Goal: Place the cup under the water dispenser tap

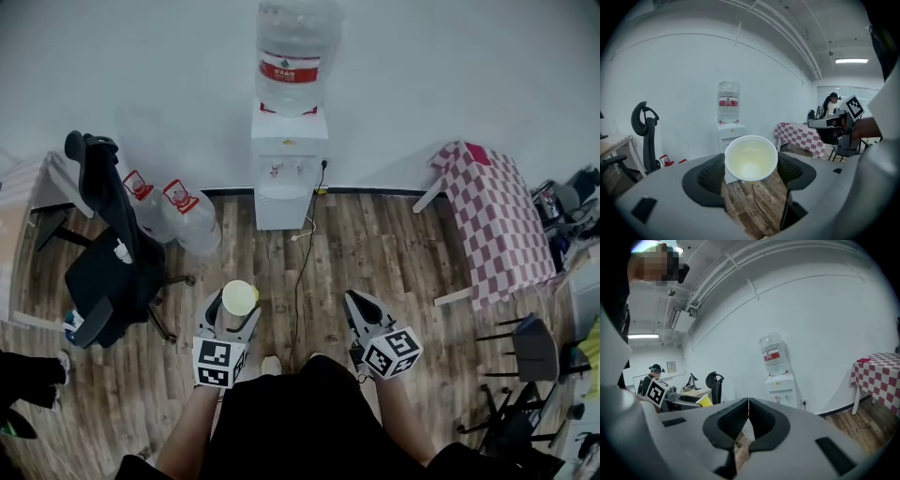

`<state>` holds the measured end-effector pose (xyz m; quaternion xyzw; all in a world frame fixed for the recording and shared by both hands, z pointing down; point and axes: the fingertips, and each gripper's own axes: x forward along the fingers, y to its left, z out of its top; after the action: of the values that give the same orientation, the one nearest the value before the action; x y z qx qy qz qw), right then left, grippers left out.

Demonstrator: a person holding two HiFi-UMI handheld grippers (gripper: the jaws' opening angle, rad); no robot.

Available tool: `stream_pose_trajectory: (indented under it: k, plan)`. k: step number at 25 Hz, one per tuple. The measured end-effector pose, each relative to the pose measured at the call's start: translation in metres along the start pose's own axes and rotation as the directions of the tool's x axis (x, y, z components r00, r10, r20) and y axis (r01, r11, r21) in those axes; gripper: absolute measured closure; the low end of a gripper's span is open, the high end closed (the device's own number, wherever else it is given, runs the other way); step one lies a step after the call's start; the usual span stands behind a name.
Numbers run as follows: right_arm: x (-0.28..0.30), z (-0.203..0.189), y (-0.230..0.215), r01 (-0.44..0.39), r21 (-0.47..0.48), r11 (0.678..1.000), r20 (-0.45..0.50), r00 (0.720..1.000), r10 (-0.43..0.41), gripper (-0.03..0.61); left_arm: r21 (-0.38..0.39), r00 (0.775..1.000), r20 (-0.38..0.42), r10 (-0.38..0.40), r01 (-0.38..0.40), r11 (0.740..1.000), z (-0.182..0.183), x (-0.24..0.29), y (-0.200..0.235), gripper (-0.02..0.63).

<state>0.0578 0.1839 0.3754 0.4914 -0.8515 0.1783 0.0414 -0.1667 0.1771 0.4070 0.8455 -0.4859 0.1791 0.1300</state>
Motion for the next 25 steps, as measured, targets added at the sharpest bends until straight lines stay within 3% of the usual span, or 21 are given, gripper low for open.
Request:
stream_pose_trajectory:
  k: [14, 25]
  plan:
    - [0.030, -0.007, 0.015, -0.023, -0.001, 1.000, -0.033, 0.999, 0.023, 0.557, -0.014, 1.000, -0.023, -0.008, 0.007, 1.000, -0.012, 0.008, 0.024, 0.256]
    - [0.070, 0.007, -0.034, -0.085, 0.012, 0.996, -0.037, 0.996, 0.086, 0.557, -0.017, 0.999, -0.042, 0.035, -0.035, 0.999, 0.010, 0.060, 0.023, 0.256]
